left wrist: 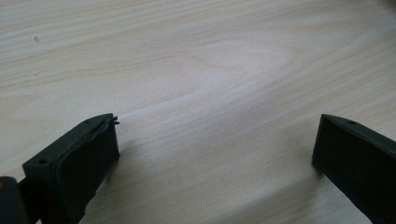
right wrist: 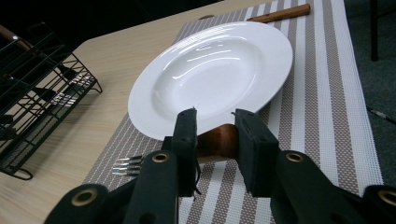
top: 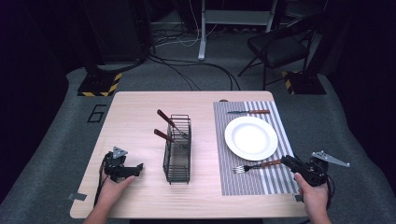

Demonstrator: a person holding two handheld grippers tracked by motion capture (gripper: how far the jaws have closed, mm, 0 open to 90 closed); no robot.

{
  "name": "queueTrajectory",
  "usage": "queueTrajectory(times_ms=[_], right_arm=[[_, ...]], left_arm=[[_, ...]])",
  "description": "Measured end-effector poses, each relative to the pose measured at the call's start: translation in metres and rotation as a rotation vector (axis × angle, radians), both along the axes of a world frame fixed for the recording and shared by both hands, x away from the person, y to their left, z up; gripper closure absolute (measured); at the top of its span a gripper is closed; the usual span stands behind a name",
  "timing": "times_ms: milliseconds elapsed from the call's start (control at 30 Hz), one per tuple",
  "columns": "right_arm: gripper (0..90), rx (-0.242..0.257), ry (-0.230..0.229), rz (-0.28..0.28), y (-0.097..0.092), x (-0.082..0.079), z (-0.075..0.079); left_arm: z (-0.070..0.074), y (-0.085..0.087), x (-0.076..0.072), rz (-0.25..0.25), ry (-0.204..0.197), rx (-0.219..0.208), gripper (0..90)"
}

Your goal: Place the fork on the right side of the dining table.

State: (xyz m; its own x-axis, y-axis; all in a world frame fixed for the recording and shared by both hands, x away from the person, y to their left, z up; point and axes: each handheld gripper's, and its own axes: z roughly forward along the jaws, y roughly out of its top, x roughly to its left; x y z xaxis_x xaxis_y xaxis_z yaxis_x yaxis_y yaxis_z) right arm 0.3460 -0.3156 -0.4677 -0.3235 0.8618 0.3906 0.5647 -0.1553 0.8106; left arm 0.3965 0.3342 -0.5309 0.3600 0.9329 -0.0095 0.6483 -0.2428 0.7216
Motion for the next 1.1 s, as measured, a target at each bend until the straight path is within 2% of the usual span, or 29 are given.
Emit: queueTrajectory(times_ms=[67, 167, 300, 367, 400, 467, 500, 567, 667, 1100], right_arm=[[69.7, -0.001, 0.004, -0.003, -0.001, 0.000, -0.001], [69.6, 0.031, 0.018, -0.009, -0.005, -0.001, -0.006], [69.5, 0.047, 0.015, -0.014, -0.007, 0.000, -0.010], [69.1, 0.068, 0.022, -0.022, -0.009, 0.000, -0.014], [68.0, 0.095, 0.041, -0.034, -0.011, 0.000, -0.017], [67.5, 0.103, 0.040, -0.036, -0.011, 0.000, -0.019], [67.5, 0.125, 0.046, -0.041, -0.014, 0.000, -0.024], [67.5, 0.128, 0.044, -0.040, -0.015, 0.001, -0.025], [67.7, 0.181, 0.073, -0.056, -0.019, 0.000, -0.031], [65.8, 0.181, 0.090, -0.061, -0.023, 0.002, -0.042]], left_arm=[[0.000, 0.000, 0.000, 0.000, 0.000, 0.000, 0.1], [0.000, 0.000, 0.000, 0.001, 0.000, 0.000, 0.1], [0.000, 0.000, 0.000, 0.002, 0.000, 0.000, 0.1], [0.000, 0.000, 0.000, 0.002, 0.001, 0.000, 0.1], [0.000, 0.000, 0.000, 0.002, 0.000, 0.000, 0.1], [0.000, 0.000, 0.000, 0.002, 0.001, 0.000, 0.1], [0.000, 0.000, 0.000, 0.002, 0.000, 0.000, 0.1], [0.000, 0.000, 0.000, 0.002, 0.000, 0.000, 0.1], [0.000, 0.000, 0.000, 0.002, 0.000, 0.000, 0.1], [0.000, 0.000, 0.000, 0.002, 0.000, 0.000, 0.1]])
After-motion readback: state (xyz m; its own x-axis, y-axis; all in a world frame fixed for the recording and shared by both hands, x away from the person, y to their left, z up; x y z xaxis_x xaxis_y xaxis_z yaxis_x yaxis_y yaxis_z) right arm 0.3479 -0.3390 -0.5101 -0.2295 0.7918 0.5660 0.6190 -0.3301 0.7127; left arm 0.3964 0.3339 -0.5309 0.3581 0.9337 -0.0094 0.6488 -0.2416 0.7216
